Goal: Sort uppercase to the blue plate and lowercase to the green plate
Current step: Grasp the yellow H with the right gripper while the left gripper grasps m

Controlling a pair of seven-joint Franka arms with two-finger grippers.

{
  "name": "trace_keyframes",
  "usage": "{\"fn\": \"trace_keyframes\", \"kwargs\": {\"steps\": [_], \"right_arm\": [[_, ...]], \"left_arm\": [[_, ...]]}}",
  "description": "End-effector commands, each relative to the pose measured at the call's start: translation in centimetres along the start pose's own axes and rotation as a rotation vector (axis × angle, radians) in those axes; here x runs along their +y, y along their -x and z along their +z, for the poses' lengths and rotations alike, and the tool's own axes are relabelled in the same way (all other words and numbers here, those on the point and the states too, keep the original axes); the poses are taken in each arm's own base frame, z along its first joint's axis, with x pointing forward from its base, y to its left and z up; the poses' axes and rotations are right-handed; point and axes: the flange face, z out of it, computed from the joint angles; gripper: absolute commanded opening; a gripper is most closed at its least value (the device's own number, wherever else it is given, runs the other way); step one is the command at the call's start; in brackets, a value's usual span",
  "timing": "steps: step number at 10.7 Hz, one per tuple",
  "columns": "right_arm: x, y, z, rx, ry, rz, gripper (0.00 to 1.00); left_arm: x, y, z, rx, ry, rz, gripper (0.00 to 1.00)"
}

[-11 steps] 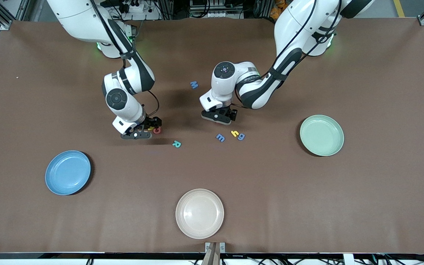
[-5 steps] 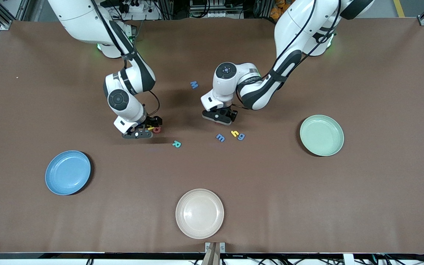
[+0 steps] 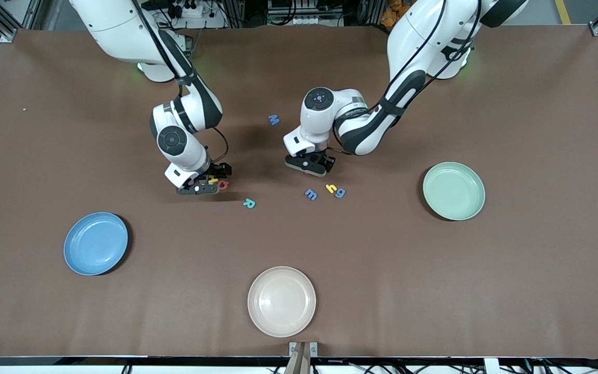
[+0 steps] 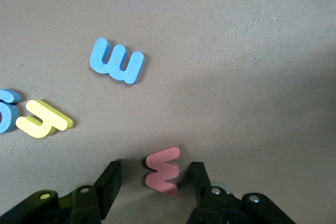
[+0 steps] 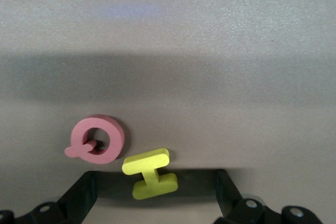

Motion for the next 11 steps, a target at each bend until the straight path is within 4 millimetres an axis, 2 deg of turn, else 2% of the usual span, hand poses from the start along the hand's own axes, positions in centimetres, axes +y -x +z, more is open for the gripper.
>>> {"fn": "trace_keyframes", "kwargs": {"steps": [1,7,9,10,11], "right_arm": [[-0.69,0.00,0.44,0.021,-0.010,0.003,1.00],[-0.31,-0.26,-0.07,0.028,-0.013,0.009,1.00],[-0.25,-0.16,0.04,0.026,-0.011,-0.001,0.10],[-0.40,-0.09,-0.02,0.025,-0.011,-0.003,0.00],[-0.40,-0.05,-0.19,0.025,-0.012,-0.003,0.00]], "left_arm": [[-0.07,0.49,0.23,0.015,-0.003,0.002,0.54],[0.09,0.25,0.25,0.020,-0.002,0.011,0.48],[0.12,0.12,0.16,0.023,-0.001,0.013,0.46],[0.13,0.06,0.11,0.024,-0.001,0.017,0.46],[0.24,-0.05,0.05,0.027,0.001,0.020,0.45]]}}
